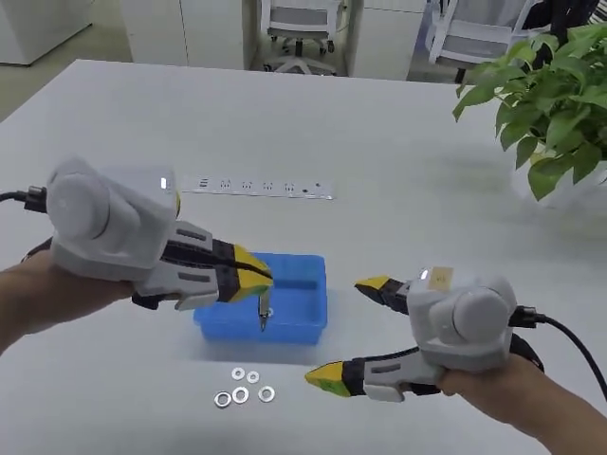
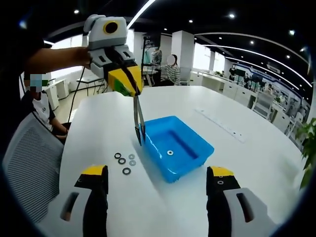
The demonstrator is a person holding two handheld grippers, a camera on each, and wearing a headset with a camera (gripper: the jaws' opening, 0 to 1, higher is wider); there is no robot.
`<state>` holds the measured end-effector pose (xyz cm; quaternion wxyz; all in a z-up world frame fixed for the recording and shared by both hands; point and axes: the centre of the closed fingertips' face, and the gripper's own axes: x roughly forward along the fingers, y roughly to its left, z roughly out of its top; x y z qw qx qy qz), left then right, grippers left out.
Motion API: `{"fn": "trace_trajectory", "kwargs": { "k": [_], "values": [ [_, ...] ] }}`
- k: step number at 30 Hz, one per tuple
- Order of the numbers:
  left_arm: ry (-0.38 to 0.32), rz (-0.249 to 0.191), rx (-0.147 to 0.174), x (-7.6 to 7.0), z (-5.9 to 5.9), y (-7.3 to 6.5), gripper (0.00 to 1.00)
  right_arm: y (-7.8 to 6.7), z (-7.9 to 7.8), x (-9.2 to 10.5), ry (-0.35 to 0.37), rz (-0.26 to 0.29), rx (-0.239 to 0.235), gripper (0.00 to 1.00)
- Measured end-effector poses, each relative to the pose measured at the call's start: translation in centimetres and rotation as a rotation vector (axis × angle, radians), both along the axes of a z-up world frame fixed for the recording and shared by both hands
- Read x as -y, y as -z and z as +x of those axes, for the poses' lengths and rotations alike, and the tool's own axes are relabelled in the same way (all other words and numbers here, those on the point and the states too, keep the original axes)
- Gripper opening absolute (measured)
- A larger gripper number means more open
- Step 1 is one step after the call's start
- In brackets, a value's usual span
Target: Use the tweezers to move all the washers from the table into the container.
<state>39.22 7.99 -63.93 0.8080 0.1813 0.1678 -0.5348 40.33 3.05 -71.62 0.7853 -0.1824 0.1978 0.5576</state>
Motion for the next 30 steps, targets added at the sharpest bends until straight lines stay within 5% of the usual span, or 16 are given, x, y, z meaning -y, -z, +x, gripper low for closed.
{"fn": "trace_trajectory", "kwargs": {
  "k": [10, 30],
  "values": [
    [0.012, -0.009, -0.018, 0.5, -1.6, 1.2, 0.05, 0.6, -1.5, 0.3, -0.013, 0.004, -0.020, 0.91],
    [0.020, -0.019, -0.056, 1.2, -3.0, 3.4, 0.05, 1.5, -3.2, 0.2, -0.042, -0.006, -0.033, 1.00]
  ]
}}
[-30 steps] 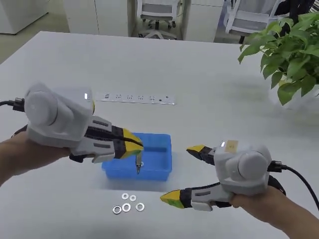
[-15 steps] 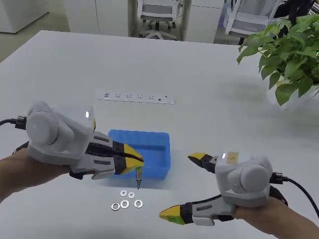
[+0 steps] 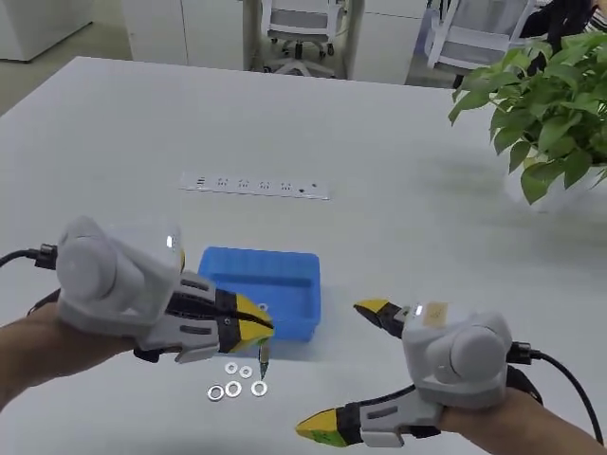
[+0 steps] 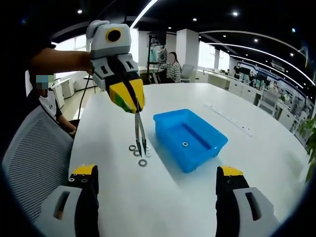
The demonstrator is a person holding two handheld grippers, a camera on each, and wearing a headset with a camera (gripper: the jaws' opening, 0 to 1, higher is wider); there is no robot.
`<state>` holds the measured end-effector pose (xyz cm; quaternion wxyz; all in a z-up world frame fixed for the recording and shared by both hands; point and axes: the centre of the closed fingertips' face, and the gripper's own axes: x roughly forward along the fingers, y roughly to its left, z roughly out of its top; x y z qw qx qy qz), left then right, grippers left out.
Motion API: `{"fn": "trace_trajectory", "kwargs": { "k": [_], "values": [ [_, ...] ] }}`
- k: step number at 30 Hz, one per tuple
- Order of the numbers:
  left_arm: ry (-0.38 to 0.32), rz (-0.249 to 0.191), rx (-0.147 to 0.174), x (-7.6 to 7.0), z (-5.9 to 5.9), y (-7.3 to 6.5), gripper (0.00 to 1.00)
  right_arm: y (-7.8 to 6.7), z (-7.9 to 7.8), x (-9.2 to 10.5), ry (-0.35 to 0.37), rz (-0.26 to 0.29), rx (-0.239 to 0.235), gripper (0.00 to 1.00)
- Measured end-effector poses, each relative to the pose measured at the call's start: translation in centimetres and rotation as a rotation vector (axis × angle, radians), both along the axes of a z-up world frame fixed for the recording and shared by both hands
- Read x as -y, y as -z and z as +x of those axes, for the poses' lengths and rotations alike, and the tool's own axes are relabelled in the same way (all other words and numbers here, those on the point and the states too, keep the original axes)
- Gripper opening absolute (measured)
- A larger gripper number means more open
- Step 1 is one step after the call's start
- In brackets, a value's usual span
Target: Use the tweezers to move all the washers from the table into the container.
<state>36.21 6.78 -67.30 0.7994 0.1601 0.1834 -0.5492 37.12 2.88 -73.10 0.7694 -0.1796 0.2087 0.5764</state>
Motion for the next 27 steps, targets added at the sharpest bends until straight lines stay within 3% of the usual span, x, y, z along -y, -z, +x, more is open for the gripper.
{"fn": "trace_trajectory", "kwargs": {
  "k": [27],
  "values": [
    [0.009, 0.011, -0.041, 0.0, -0.4, 2.4, 0.05, 1.2, -1.4, -0.2, -0.019, -0.020, -0.041, 0.98]
  ]
}}
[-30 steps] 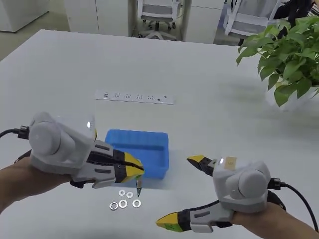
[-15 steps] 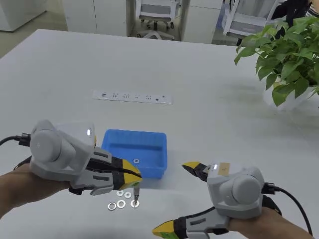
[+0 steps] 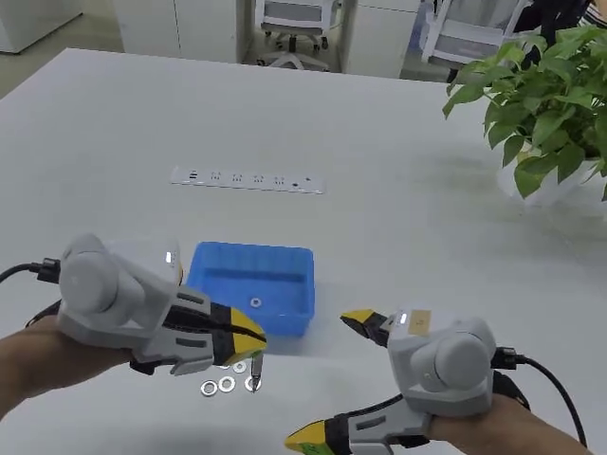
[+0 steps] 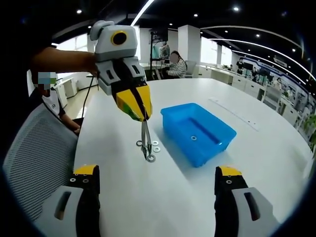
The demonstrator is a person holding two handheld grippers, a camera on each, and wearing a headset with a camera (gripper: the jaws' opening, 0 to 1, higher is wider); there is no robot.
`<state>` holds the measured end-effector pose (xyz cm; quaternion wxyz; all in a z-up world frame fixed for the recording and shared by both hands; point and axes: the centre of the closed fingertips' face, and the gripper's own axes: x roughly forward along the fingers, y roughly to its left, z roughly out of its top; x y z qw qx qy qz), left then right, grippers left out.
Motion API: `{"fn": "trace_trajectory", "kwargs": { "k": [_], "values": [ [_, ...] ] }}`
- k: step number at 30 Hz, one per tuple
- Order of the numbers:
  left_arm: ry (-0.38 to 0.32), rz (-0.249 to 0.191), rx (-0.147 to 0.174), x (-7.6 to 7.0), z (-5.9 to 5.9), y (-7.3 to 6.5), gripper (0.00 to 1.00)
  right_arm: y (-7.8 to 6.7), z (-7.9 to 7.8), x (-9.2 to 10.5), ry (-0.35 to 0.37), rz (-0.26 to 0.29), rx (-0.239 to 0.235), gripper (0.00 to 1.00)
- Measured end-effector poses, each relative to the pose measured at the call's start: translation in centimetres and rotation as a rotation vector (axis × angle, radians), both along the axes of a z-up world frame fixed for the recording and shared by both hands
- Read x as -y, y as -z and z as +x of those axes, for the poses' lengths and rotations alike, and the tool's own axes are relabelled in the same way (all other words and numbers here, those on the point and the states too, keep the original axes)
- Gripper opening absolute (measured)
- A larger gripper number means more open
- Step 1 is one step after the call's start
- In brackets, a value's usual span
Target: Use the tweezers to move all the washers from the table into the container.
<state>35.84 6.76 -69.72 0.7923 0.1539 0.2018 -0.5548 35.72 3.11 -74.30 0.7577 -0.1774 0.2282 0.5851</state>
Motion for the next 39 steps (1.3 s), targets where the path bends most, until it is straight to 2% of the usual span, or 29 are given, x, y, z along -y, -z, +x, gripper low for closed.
{"fn": "trace_trajectory", "kwargs": {
  "k": [11, 18, 20, 23, 26, 33, 36, 39],
  "values": [
    [-0.004, -0.005, -0.001, -0.1, 0.1, 0.3, 0.05, 0.2, -0.5, -0.2, -0.029, -0.004, -0.005, 0.91],
    [0.009, -0.002, -0.001, -0.2, 0.1, 0.3, 0.05, 0.3, -1.0, -1.0, -0.100, -0.007, 0.000, 0.76],
    [0.020, 0.004, 0.002, -0.2, 0.0, 0.3, 0.05, 0.5, -0.8, -1.2, -0.124, -0.023, 0.023, 0.72],
    [0.035, 0.017, 0.007, 0.0, -0.1, 0.1, 0.05, 0.5, -0.9, -1.7, -0.154, -0.023, 0.033, 0.66],
    [0.044, 0.021, 0.005, 0.2, -0.2, 0.1, 0.05, 0.9, -0.7, -1.9, -0.179, -0.048, 0.043, 0.59],
    [0.062, 0.026, -0.006, 0.4, -0.3, 0.0, 0.05, 1.4, -0.4, -2.7, -0.232, -0.060, 0.055, 0.50],
    [0.066, 0.029, -0.009, 0.4, -0.3, 0.0, 0.05, 1.4, -0.3, -3.3, -0.252, -0.065, 0.075, 0.45],
    [0.074, 0.035, -0.013, 0.4, -0.4, -0.1, 0.05, 1.3, -0.2, -4.0, -0.271, -0.054, 0.080, 0.40]
  ]
}}
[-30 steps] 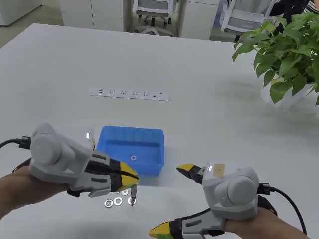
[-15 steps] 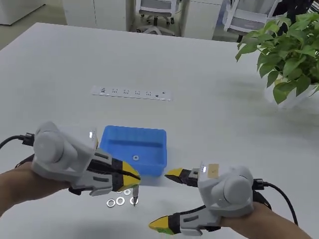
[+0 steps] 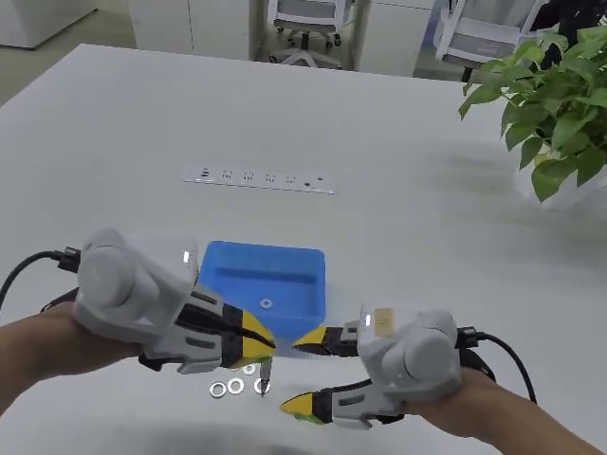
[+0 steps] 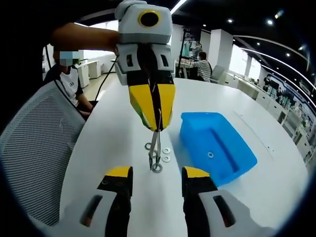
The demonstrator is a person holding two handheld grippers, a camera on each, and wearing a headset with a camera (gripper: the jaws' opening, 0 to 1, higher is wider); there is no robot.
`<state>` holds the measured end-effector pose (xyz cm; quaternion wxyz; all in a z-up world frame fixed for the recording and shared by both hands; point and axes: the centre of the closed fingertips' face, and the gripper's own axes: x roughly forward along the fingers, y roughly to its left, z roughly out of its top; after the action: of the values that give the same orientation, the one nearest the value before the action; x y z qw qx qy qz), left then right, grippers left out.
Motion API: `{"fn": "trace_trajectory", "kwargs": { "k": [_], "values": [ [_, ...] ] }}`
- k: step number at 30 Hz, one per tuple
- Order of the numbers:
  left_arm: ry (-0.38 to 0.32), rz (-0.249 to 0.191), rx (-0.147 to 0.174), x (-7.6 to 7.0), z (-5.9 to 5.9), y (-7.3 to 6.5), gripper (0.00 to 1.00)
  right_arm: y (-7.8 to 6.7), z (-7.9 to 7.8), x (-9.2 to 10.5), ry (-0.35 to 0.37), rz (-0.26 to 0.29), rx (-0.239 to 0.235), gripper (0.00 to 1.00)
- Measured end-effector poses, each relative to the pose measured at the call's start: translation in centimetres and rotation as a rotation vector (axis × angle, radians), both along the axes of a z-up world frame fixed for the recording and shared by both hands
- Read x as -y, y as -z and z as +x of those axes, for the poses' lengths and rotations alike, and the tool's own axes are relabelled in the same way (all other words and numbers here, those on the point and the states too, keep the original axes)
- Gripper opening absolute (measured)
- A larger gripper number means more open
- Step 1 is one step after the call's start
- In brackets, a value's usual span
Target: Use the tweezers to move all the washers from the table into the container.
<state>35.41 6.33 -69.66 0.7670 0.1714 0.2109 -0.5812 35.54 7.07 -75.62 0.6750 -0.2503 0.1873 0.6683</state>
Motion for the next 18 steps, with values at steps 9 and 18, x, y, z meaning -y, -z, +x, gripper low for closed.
{"fn": "trace_trajectory", "kwargs": {
  "k": [9, 18],
  "values": [
    [0.017, 0.010, -0.008, 0.1, -0.2, 0.0, 0.05, 0.5, -0.2, -1.5, -0.083, -0.020, 0.015, 0.28],
    [0.029, 0.015, -0.012, 0.2, -0.3, 0.0, 0.05, 0.8, -0.4, -2.3, -0.139, -0.033, 0.019, 0.19]
  ]
}}
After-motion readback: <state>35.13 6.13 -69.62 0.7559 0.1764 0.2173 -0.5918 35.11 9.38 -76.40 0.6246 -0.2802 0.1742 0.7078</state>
